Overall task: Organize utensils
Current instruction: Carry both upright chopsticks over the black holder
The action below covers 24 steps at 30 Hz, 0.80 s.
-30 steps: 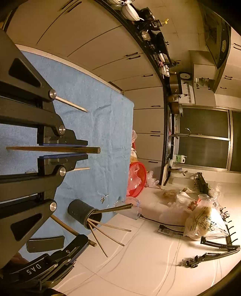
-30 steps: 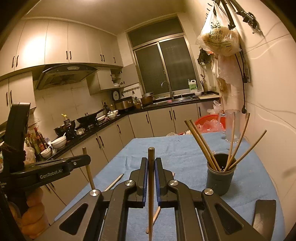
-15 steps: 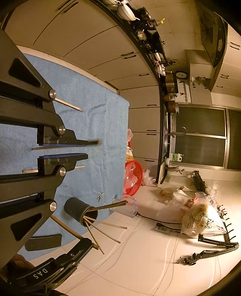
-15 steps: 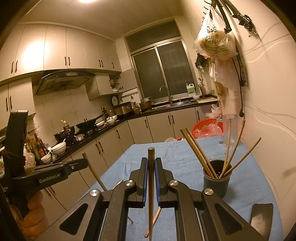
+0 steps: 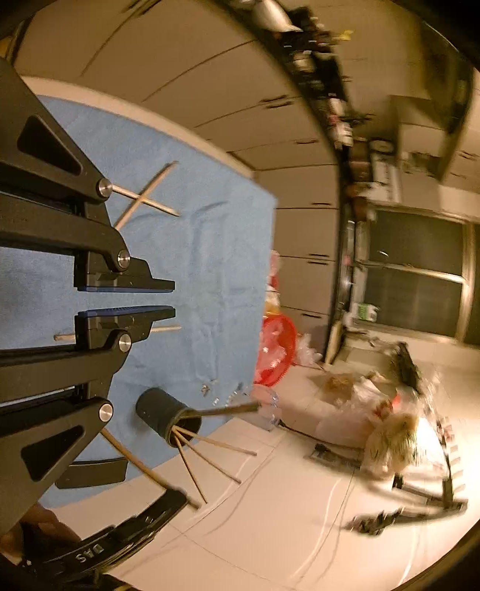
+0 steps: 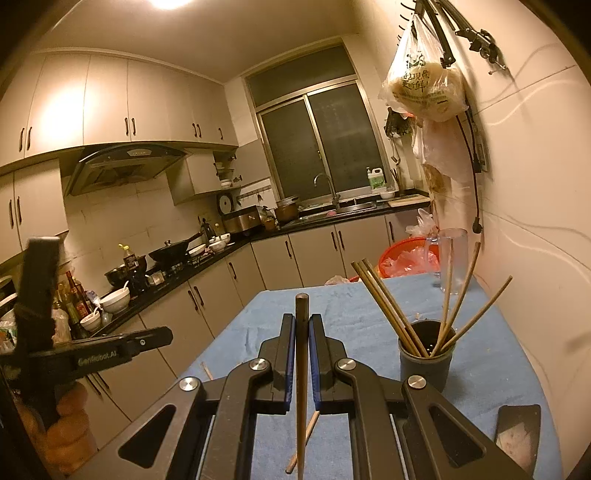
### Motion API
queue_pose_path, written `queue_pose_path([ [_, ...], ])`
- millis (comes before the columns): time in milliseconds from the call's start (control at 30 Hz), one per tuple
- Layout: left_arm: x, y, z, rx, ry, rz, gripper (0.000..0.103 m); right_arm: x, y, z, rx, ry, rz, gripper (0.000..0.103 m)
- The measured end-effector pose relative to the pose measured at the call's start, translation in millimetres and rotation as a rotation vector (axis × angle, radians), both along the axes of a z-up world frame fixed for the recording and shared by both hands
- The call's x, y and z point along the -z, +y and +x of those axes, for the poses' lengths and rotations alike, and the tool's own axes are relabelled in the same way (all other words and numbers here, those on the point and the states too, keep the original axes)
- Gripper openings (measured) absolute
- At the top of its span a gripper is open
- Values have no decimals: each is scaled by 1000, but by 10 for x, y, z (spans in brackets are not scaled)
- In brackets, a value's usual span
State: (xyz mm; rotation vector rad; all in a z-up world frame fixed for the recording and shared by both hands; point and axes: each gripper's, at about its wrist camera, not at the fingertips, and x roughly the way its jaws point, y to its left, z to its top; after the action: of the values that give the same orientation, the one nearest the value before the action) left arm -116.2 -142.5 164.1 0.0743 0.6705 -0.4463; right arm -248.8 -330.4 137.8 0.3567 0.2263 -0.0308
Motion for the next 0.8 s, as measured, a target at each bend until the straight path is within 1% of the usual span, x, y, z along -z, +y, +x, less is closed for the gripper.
queue_pose_path([
  [67, 71, 113, 185, -40, 58, -1, 12, -1, 2, -2, -1, -2, 1, 8],
  [133, 227, 265, 499, -84, 176, -23, 35, 10, 6, 20, -4, 3, 3, 8],
  [200, 416, 410, 808, -133, 296, -63, 37, 33, -5, 35, -14, 7, 14, 8],
  [233, 511, 453, 944, -144, 344, -71, 37, 41, -1, 41, -18, 7, 14, 8],
  [267, 636, 519, 1125, -172, 410, -82, 37, 50, 4, 46, -21, 7, 12, 8],
  [333, 789, 603, 1339, -224, 471, -103, 37, 72, 0, 42, -27, 7, 14, 8],
  [400, 923, 690, 1549, -296, 508, -103, 36, 91, -1, 46, -33, 9, 13, 8],
  [500, 1065, 768, 1768, -369, 530, -92, 36, 128, -9, 51, -41, 12, 14, 8],
  [567, 1162, 796, 1882, -403, 546, -103, 36, 149, -22, 60, -43, 13, 16, 8],
  [667, 1305, 804, 2045, -453, 577, -67, 36, 193, -41, 105, -52, 19, 18, 8],
  [700, 1331, 775, 2080, -465, 572, -61, 36, 205, -55, 122, -56, 21, 21, 8],
  [800, 1419, 691, 2216, -490, 570, -3, 36, 245, -98, 165, -60, 27, 32, 8],
])
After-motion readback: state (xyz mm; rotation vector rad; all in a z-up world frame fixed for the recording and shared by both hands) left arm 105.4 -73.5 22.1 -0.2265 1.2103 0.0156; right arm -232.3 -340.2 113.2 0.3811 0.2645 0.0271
